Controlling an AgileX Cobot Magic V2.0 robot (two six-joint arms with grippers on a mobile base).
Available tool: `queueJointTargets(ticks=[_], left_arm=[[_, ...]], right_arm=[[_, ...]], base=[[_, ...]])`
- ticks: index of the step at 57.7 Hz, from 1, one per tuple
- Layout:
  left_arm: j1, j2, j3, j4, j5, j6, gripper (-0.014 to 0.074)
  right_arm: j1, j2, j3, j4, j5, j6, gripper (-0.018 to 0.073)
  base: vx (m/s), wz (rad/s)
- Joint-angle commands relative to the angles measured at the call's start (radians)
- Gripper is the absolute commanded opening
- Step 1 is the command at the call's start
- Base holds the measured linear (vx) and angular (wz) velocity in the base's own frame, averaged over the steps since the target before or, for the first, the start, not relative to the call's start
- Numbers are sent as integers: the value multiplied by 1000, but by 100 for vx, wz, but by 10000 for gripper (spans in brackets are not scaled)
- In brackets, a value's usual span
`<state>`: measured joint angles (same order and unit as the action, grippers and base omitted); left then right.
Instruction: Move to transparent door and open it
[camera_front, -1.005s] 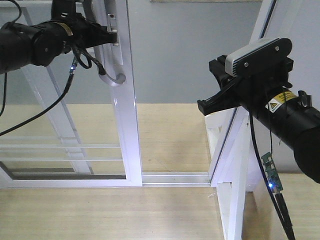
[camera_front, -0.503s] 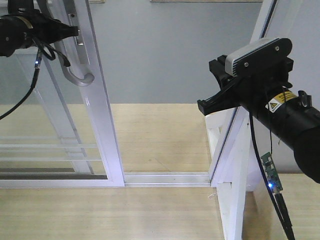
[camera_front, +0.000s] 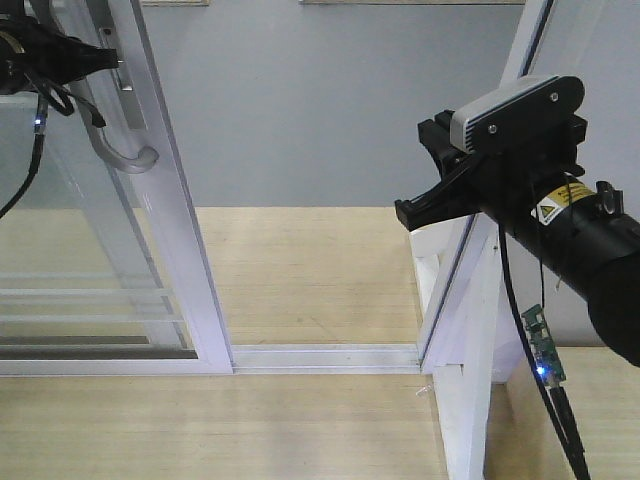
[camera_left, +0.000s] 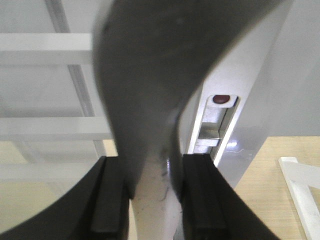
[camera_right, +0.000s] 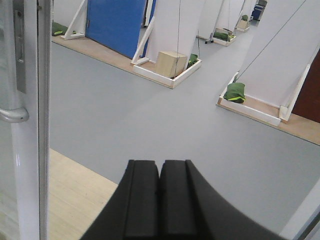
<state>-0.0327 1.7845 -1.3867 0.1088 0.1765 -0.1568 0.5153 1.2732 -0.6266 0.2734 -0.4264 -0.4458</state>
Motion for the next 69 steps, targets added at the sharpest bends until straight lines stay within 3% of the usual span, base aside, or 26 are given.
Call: queueJointTargets(ticks=[1,9,18,27,35,54,62,69], left_arm=[[31,-126,-39,15,-107,1,-6],[52,-148,-39,14,-81,1,-6],[53,-194,-39,32,35,4,-6],[49,-267,11,30,84,71,-6],[30,-385,159,30,70,134,-6],[-69,-757,619,24,30,132,-6],[-117,-929,766,-57,44,134,-6],[-147,-1093,878,-141,80,171,-6]], right_arm=[[-5,-31,-27,-9,-85,-10,-1],[-5,-31,-27,-9,-80,-6,0],[-5,-31,-27,-9,-79,-6,-1],[-5,-56,-27,-5,-45,0,-1],[-5,-113,-27,-4,40,0,-1],[-5,-370,-27,-4,340,0,-1],[-5,-484,-25,-4,482,0,-1],[-5,-599,45,-4,504,0,-1]], base=[[0,0],[0,0],[0,0],[0,0],[0,0],[0,0],[0,0],[0,0]])
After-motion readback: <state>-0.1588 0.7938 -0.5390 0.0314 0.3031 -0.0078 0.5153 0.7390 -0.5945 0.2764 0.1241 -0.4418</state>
